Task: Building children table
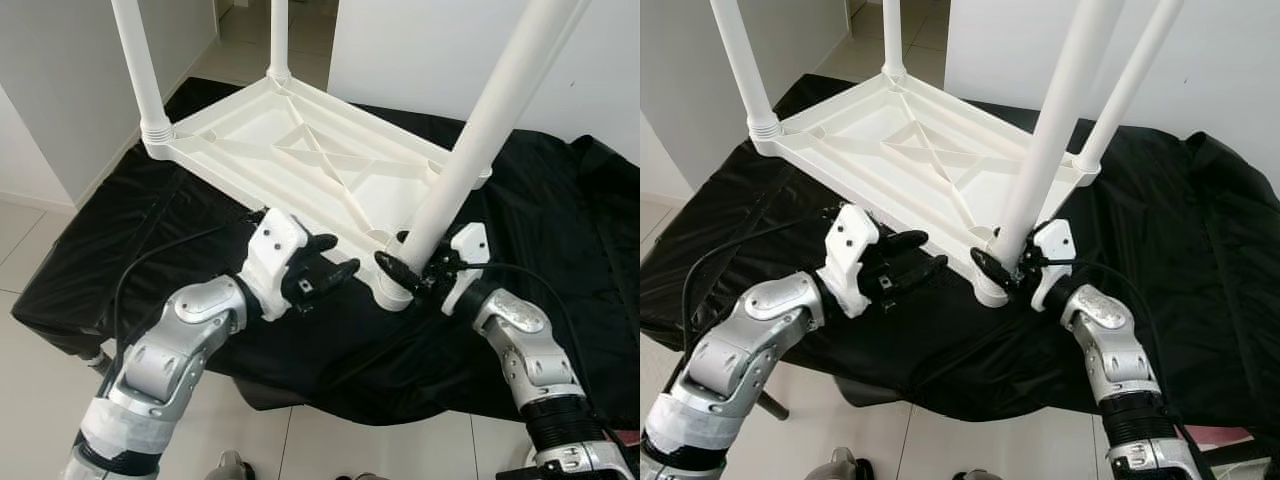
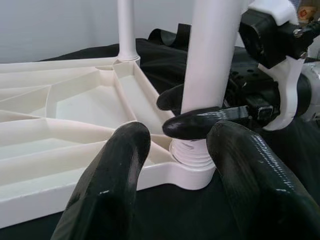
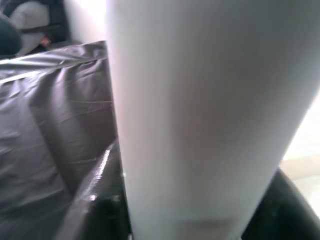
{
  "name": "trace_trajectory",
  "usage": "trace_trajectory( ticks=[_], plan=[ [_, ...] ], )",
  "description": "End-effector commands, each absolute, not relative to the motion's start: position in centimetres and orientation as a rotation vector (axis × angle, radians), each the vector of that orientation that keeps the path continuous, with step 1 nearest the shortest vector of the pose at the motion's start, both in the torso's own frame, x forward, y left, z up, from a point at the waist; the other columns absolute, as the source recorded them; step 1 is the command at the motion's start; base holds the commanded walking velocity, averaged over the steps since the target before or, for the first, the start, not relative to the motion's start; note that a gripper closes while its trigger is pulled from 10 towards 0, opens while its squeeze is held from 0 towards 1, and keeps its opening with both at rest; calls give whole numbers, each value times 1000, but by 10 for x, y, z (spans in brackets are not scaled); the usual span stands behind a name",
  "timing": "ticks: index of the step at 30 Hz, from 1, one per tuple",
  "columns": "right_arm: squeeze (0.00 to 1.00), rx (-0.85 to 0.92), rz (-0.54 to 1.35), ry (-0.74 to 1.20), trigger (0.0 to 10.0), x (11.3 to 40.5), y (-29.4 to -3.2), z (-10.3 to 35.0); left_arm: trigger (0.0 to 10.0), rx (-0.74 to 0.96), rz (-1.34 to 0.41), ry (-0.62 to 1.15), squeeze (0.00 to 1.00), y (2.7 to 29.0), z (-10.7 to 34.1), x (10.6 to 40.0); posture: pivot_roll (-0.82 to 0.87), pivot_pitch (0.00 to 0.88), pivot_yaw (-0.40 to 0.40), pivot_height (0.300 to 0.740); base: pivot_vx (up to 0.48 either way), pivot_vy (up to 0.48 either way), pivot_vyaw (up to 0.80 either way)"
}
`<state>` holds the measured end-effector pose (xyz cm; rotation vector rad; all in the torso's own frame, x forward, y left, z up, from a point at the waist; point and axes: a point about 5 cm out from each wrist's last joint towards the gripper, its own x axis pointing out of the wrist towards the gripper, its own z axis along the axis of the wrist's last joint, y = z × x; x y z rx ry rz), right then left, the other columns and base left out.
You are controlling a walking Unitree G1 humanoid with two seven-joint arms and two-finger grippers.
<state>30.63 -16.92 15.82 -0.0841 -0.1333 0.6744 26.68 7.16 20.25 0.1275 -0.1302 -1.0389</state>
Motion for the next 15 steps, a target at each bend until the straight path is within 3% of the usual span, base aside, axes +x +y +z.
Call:
trace_trajectory(
  ticks=[1,7,8,9,15],
  plan=[
    [0,-64,597,-103,0,306,-179,156,10000,125,-1036,-130,0,68,201,264,6,68,-53,740,0,0,0],
    [0,-54,464,-95,0,304,-176,153,10000,116,-1035,-122,0,67,199,262,2,61,-57,740,0,0,0],
    [0,-46,415,-96,5843,301,-172,152,10000,114,-1032,-121,0,67,198,262,-1,58,-58,740,0,0,0],
    [0,-30,379,-99,10000,297,-167,152,10000,115,-1028,-120,0,66,198,263,-7,52,-57,740,0,0,0],
    [0,29,235,-121,10000,291,-145,154,10000,119,-1017,-124,0,67,198,267,-14,44,-57,740,0,0,0]
  ],
)
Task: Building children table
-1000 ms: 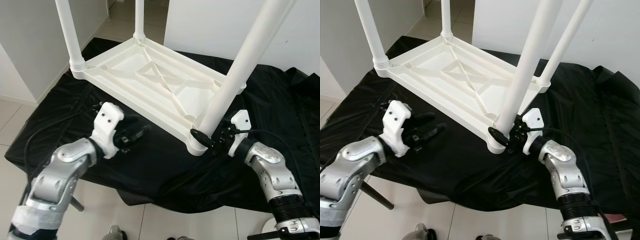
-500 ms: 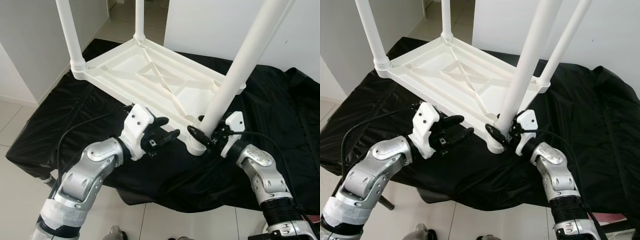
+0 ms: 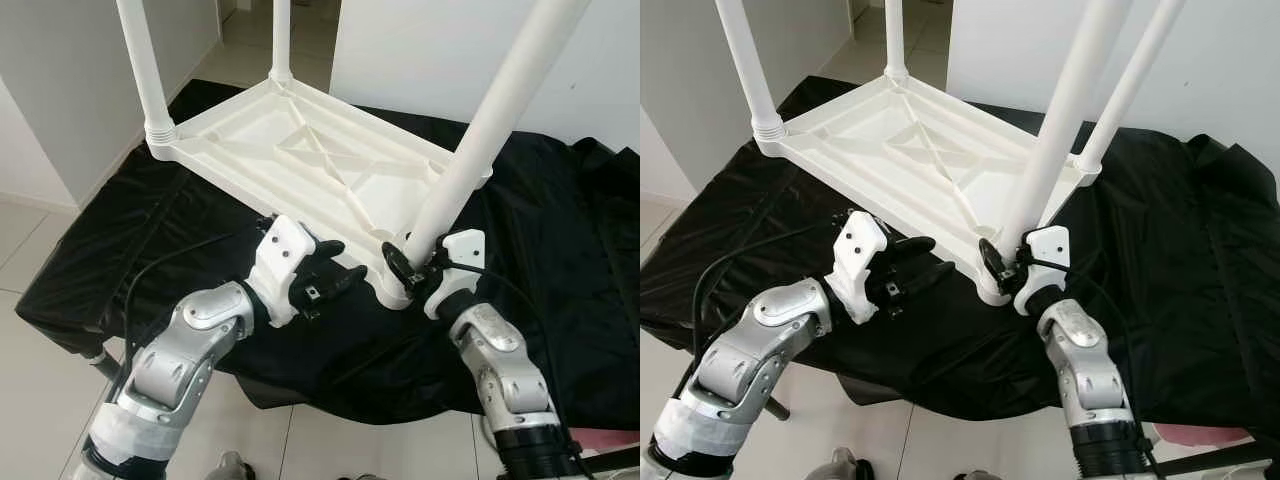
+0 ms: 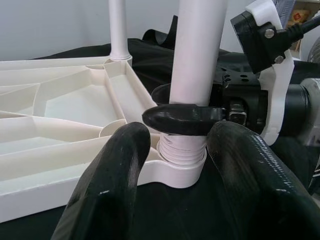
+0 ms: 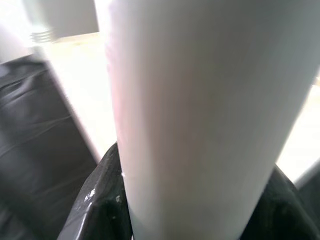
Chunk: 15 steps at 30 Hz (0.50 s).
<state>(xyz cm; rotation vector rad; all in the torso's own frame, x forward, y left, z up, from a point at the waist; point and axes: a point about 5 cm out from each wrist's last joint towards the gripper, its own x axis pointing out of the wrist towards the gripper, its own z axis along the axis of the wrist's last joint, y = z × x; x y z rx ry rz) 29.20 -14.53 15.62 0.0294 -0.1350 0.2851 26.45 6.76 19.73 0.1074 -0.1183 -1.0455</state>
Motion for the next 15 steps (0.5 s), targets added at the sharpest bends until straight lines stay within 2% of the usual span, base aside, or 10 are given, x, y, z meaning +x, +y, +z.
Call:
trace_trajectory(
  ticks=[1,2,5,7,9,15],
  plan=[
    [0,29,235,-121,10000,291,-145,154,10000,119,-1017,-124,0,67,198,267,-14,44,-57,740,0,0,0],
    [0,72,147,-120,10000,290,-139,152,10000,112,-1023,-136,0,66,199,266,-11,39,-59,740,0,0,0],
    [0,87,111,-120,10000,289,-138,151,10000,112,-1023,-138,0,65,199,266,-11,39,-59,740,0,0,0],
    [0,118,-53,-105,10000,289,-142,148,10000,110,-1024,-134,0,64,198,265,-8,37,-58,740,0,0,0],
    [0,143,-138,-98,10000,288,-139,147,10000,108,-1024,-130,0,63,197,264,-8,37,-58,740,0,0,0],
    [0,162,-67,-97,10000,286,-123,151,10000,106,-1022,-125,0,62,195,263,-7,26,-58,740,0,0,0]
  ],
)
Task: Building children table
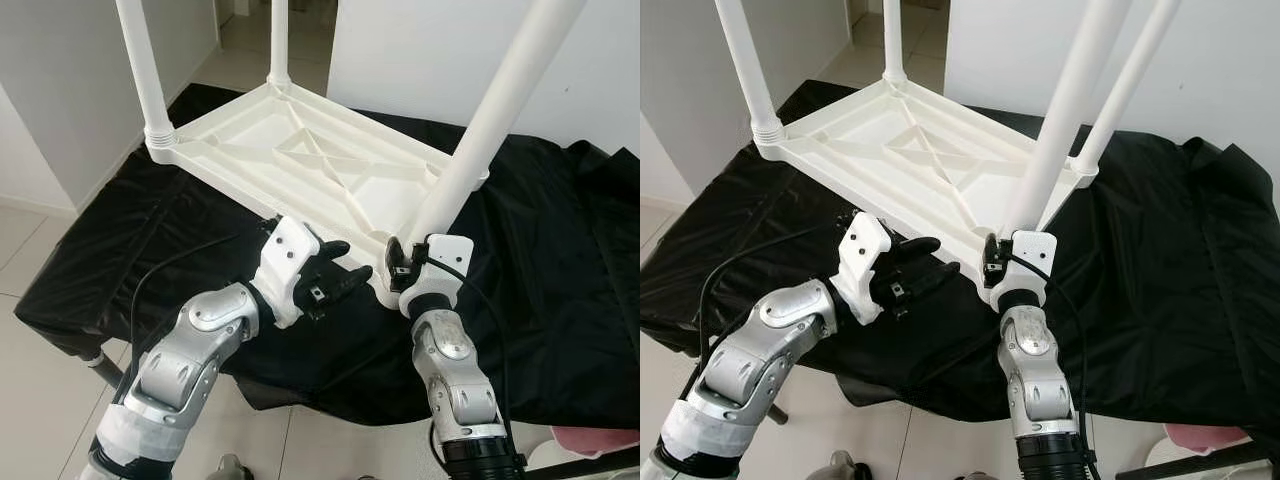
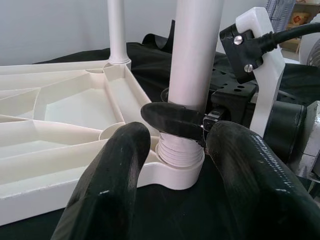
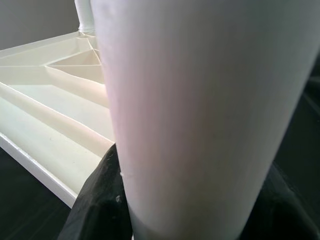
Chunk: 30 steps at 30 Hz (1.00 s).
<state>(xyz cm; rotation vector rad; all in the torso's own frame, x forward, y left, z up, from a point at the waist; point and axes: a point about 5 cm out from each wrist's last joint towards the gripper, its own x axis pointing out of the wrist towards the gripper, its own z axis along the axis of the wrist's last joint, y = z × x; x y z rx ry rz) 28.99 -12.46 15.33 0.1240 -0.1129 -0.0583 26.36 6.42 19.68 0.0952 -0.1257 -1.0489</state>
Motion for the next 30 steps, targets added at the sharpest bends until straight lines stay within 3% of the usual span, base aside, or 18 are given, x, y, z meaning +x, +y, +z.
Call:
trace_trajectory(
  ticks=[1,5,6,7,17,23,24,27,30],
  plan=[
    [0,159,-65,-98,10000,285,-123,151,10000,107,-1022,-126,0,62,195,263,-7,26,-58,740,0,0,0],
    [0,137,-57,-110,10000,285,-123,152,10000,107,-1020,-128,0,63,195,263,-5,23,-61,740,0,0,0],
    [129,132,-50,-119,10000,285,-123,153,10000,106,-1017,-129,0,63,195,263,-5,21,-64,740,0,0,0],
    [1000,141,-38,-132,10000,285,-122,155,10000,105,-1014,-131,0,64,195,264,-5,21,-64,740,0,0,0],
    [1000,133,-4,-160,10000,283,-131,159,10000,100,-1019,-124,0,62,194,262,-6,26,-68,740,0,0,0],
    [1000,81,187,-186,10000,281,-141,164,10000,104,-1023,-124,0,62,195,261,-9,33,-63,740,0,0,0],
    [0,74,277,-178,10000,281,-145,163,10000,105,-1027,-122,0,62,195,261,-12,38,-57,740,0,0,0],
    [0,74,277,-178,10000,281,-145,163,10000,105,-1027,-122,0,62,195,261,-12,38,-57,740,0,0,0],
    [0,22,474,-166,10000,283,-161,162,10000,107,-1029,-118,0,62,195,260,-11,56,-55,740,0,0,0]
  ],
)
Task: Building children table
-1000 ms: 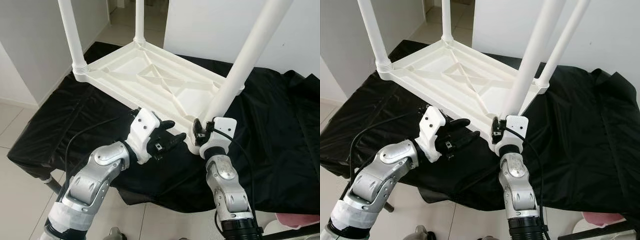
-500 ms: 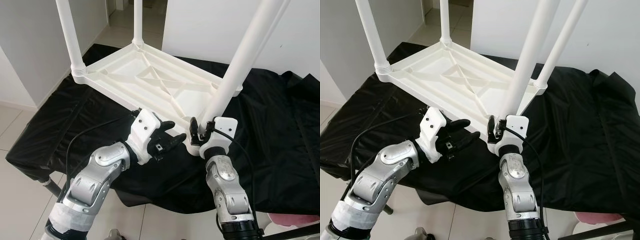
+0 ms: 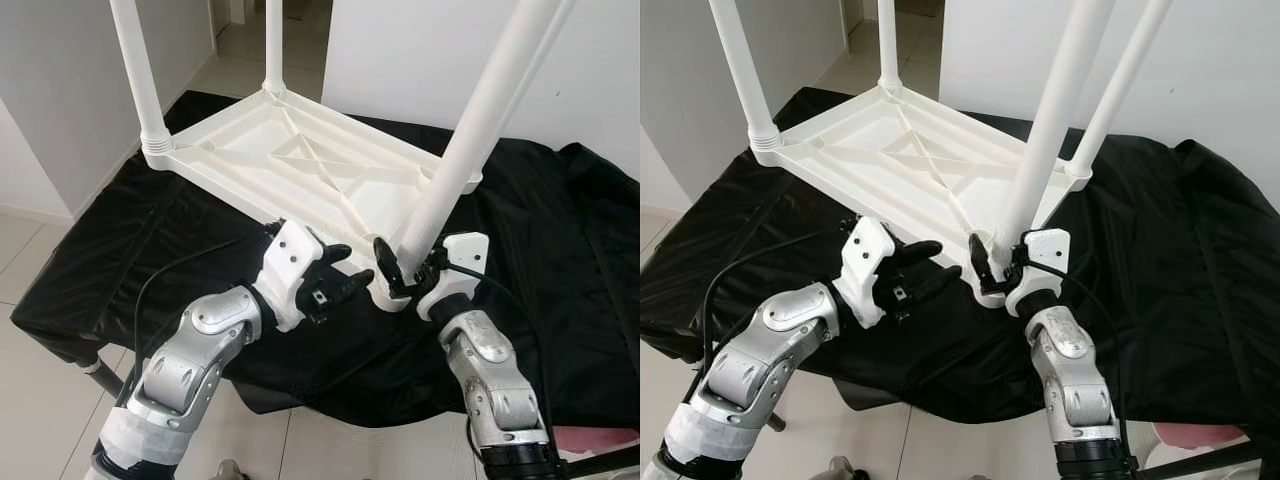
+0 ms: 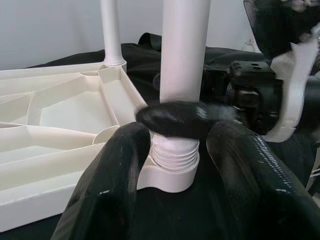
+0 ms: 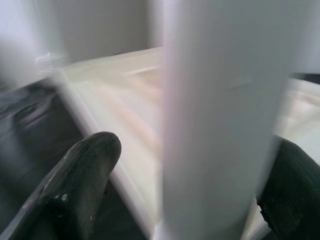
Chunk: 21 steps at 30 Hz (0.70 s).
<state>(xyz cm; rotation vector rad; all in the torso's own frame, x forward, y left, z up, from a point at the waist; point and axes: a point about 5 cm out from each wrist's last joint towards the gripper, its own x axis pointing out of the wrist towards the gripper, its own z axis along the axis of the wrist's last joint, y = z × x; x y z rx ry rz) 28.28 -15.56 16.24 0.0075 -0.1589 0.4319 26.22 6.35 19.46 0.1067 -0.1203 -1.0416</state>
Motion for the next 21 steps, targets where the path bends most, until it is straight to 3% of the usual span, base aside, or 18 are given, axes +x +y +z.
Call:
trace_trajectory(
  ticks=[1,19,20,21],
  plan=[
    [0,2,511,-154,10000,286,-166,162,10000,105,-1023,-118,0,63,195,261,-10,56,-57,740,0,0,0],
    [0,-74,748,-86,10000,313,-163,155,10000,97,-975,-115,0,68,195,260,36,66,-75,740,0,0,0],
    [0,-81,774,-77,9137,316,-161,152,10000,100,-967,-116,0,69,195,261,41,58,-80,740,0,0,0],
    [0,-85,792,-70,9137,317,-159,150,10000,102,-962,-117,0,69,196,262,44,55,-83,740,0,0,0]
  ],
)
